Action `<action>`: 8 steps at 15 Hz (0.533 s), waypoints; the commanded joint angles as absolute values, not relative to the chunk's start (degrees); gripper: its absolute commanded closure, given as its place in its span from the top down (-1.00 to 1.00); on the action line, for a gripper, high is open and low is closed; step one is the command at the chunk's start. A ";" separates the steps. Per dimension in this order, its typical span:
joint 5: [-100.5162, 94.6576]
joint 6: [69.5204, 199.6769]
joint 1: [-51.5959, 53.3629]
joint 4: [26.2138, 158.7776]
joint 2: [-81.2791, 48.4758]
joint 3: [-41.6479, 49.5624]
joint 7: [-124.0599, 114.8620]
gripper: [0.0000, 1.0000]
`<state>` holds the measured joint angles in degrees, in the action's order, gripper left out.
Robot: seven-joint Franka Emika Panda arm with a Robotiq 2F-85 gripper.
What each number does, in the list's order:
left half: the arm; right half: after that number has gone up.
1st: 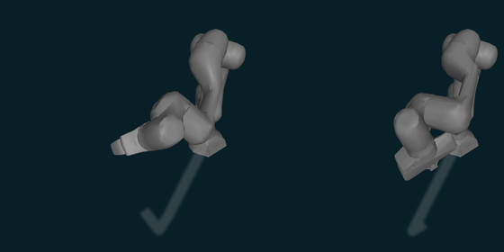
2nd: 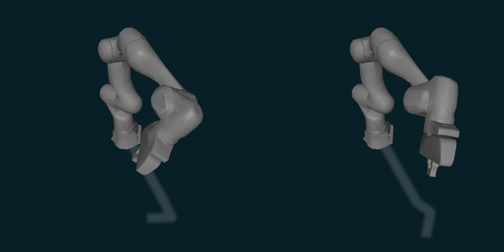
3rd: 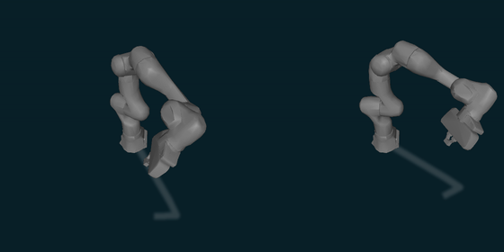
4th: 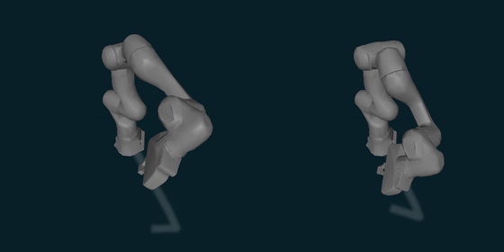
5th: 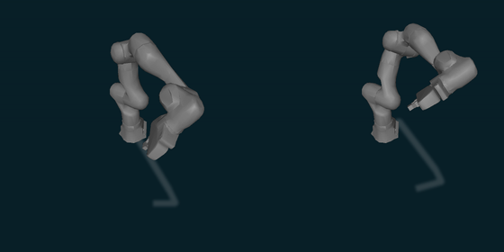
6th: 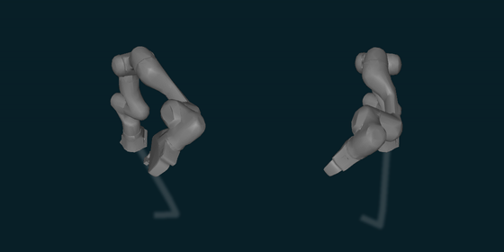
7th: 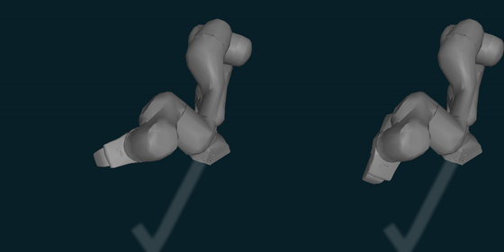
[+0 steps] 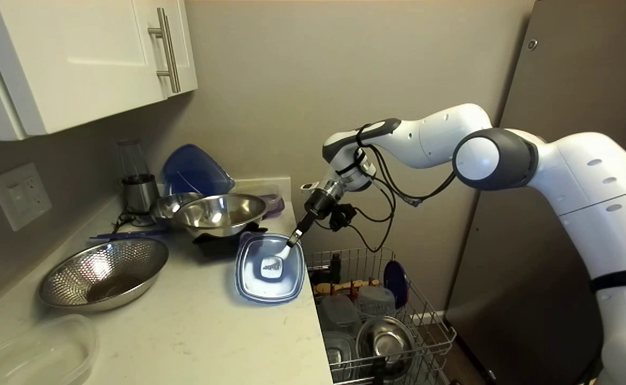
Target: Remove one blue lid from the dishwasher
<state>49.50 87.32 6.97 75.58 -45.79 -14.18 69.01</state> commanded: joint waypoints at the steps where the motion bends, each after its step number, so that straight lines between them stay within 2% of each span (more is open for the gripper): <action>1: 50.17 84.93 6.83 72.38 -48.60 -15.31 68.08 -0.93; 8: 50.25 84.38 7.53 70.08 -51.74 -16.68 67.75 -0.93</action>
<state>49.50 85.83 7.39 71.96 -50.32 -16.24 69.01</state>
